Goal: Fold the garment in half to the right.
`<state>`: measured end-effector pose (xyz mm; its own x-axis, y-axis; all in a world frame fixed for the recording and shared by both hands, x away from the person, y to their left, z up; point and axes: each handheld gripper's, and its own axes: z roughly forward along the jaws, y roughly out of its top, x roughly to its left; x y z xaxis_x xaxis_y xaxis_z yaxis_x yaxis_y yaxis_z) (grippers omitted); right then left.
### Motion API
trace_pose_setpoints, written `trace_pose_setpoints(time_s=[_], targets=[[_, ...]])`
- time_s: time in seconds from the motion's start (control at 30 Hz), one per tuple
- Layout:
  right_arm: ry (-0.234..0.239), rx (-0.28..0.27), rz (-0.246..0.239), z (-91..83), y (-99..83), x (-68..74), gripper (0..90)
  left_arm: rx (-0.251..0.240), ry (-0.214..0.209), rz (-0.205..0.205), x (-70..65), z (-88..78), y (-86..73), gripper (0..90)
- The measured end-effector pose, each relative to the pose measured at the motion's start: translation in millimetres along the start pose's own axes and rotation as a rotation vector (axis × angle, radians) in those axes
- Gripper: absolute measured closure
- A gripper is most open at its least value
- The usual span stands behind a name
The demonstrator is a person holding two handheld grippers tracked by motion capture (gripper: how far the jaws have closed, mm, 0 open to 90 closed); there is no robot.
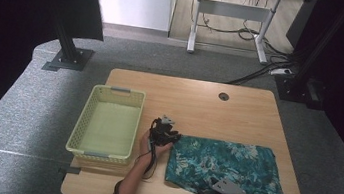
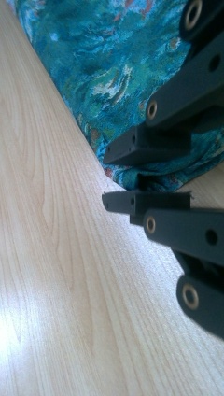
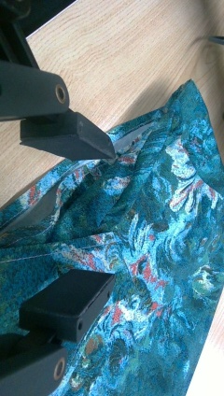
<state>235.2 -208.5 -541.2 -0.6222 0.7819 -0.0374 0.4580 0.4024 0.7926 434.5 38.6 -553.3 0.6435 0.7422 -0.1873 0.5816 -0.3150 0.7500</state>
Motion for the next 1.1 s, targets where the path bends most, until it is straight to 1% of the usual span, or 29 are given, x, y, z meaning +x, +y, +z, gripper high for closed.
trace_pose_setpoints(time_s=[0.07,0.23,0.4,0.47,0.57,0.63,0.8,0.87,0.93,1.1], targets=[[-0.001,0.001,-0.001,0.4,0.1,0.2,33.4,0.002,0.014,0.02,-3.0,0.6,0.1,81.2],[-0.005,0.003,-0.005,1.0,0.4,0.8,33.5,0.004,0.009,0.033,-4.6,1.5,0.2,85.9],[-0.014,-0.008,-0.001,-0.6,2.6,-0.8,33.6,0.01,-0.01,0.042,-2.6,0.9,0.3,86.9],[-0.019,-0.014,0.002,-1.6,4.0,-1.9,33.7,0.008,-0.005,0.045,-3.5,1.0,0.2,86.9],[-0.014,-0.026,0.007,-2.9,6.9,-2.1,33.9,0.007,0.012,0.065,-6.2,1.1,-0.1,86.9],[-0.014,-0.03,0.003,-3.0,9.3,-0.9,33.9,0.01,0.018,0.075,-6.7,0.8,-0.1,86.8],[0.003,-0.035,-0.011,0.6,14.5,3.8,34.0,0.008,0.012,0.065,-5.9,1.0,-0.1,86.6],[0.012,-0.03,-0.012,3.8,15.7,6.7,34.0,0.007,0.025,0.083,-8.0,1.0,-0.3,86.4],[0.014,-0.023,-0.024,7.1,16.6,10.0,34.0,0.004,0.035,0.092,-9.7,1.1,-0.6,86.7],[0.031,-0.018,-0.033,13.4,20.4,15.4,34.0,0.006,0.023,0.084,-7.9,1.0,-0.4,87.0]])
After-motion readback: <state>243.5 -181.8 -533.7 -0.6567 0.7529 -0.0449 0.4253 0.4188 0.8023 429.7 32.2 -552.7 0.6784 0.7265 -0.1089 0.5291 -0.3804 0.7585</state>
